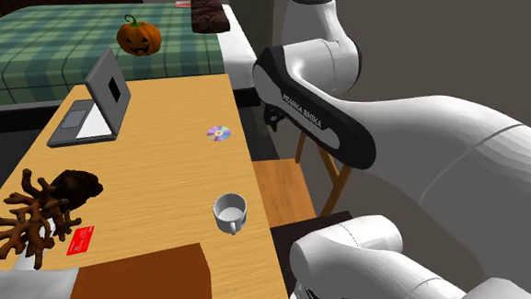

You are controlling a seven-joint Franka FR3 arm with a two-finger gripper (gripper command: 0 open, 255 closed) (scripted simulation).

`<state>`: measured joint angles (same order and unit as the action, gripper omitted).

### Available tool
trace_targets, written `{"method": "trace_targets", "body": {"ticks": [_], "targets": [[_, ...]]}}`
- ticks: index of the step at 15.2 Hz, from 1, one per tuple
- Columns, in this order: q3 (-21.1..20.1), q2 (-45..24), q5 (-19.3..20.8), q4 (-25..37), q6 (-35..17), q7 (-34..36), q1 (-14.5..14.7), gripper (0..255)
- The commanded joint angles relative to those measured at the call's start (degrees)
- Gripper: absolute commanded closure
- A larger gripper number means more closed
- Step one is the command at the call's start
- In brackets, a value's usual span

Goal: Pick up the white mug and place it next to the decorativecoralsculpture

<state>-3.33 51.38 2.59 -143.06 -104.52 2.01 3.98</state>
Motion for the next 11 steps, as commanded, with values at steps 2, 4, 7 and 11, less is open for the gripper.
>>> {"method": "trace_targets", "body": {"ticks": [2, 4, 7, 11], "targets": [[-1.24, 1.61, -2.11, -4.90, -2.39, 1.32, 1.56, 0], [-2.20, 2.44, -3.63, -8.12, -4.22, 2.26, 2.76, 0], [-3.82, 3.33, -6.14, -12.71, -7.13, 3.72, 4.80, 0], [-6.29, 3.68, -9.91, -18.30, -11.47, 5.81, 8.04, 0]]}}
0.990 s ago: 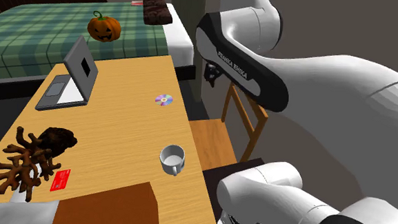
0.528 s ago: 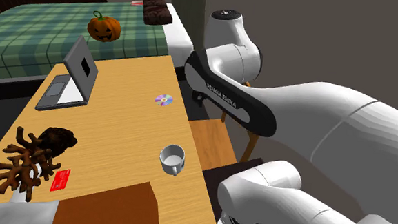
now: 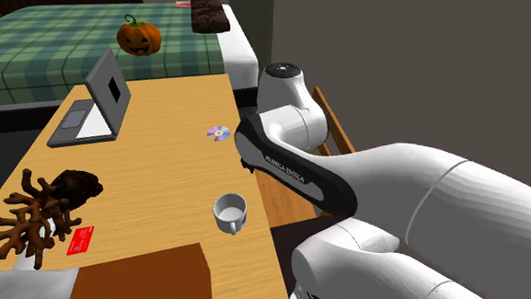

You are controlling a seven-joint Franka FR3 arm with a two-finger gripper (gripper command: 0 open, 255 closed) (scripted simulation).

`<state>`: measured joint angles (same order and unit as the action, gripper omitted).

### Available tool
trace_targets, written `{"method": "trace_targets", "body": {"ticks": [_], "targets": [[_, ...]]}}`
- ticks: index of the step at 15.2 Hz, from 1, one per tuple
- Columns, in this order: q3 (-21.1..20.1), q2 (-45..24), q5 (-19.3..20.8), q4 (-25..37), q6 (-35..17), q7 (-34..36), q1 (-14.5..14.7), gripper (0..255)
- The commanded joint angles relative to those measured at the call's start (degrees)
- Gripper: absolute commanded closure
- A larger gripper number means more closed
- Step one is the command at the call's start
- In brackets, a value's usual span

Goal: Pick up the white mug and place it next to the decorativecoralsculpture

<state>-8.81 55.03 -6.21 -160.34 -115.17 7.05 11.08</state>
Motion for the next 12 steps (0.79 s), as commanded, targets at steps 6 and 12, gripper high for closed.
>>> {"method": "trace_targets", "body": {"ticks": [6, 12], "targets": [[-5.19, -2.08, -7.83, -8.03, -8.90, 4.15, 7.08, 0], [-7.97, -6.88, -11.99, -11.65, -16.96, 5.50, 10.53, 0]]}}
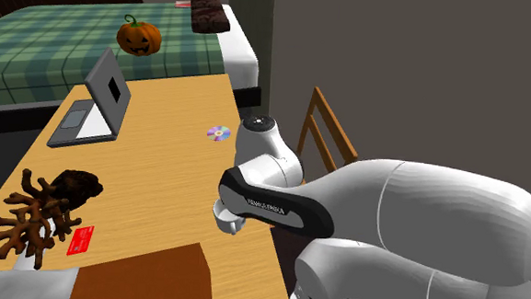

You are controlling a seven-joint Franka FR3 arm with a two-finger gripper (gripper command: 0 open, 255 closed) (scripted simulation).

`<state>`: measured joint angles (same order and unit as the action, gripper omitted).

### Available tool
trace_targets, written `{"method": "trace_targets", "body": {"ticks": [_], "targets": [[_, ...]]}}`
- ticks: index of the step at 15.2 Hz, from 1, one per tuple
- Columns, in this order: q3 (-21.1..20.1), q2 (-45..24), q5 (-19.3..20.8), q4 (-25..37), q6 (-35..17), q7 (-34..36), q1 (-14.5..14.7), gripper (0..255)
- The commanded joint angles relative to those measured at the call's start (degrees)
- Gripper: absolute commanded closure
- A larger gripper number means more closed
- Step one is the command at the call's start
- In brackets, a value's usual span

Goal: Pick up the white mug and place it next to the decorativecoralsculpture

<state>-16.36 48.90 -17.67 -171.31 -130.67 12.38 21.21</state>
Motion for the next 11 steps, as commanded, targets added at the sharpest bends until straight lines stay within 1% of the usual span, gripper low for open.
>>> {"method": "trace_targets", "body": {"ticks": [1, 5, 11], "targets": [[-0.63, -1.65, -0.79, -1.04, -2.72, 0.11, 0.49, 0], [-1.35, -5.22, -1.72, -2.18, -7.40, -0.13, 0.78, 0], [-1.35, -5.22, -1.71, -2.18, -7.40, -0.12, 0.78, 0]]}}
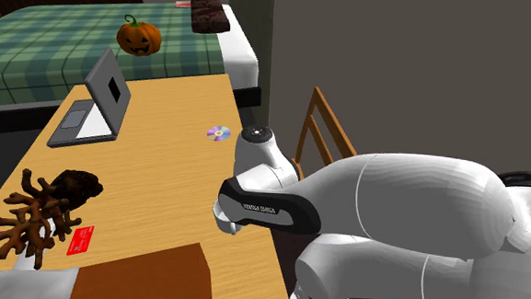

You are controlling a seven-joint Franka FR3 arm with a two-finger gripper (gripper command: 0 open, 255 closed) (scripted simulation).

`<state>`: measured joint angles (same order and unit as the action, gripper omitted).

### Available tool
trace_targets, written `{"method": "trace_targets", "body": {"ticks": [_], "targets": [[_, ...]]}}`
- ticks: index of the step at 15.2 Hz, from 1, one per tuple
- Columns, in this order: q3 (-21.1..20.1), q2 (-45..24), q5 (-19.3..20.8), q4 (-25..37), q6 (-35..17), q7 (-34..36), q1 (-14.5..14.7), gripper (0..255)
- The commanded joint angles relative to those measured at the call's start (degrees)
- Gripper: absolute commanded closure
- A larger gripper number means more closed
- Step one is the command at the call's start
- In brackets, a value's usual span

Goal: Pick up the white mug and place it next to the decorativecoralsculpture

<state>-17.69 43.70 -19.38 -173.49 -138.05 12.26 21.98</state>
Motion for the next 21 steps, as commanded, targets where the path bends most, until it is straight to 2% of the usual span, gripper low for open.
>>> {"method": "trace_targets", "body": {"ticks": [1, 2, 11, 21], "targets": [[-0.01, -0.02, -0.01, 0.00, -0.03, 0.00, 0.00, 0], [-0.01, -0.02, -0.01, 0.00, -0.03, 0.00, 0.00, 255], [-0.01, -0.02, -0.01, 0.00, -0.03, 0.00, 0.00, 255], [1.74, 6.63, 2.52, 4.90, 11.40, 0.68, -1.13, 255]]}}
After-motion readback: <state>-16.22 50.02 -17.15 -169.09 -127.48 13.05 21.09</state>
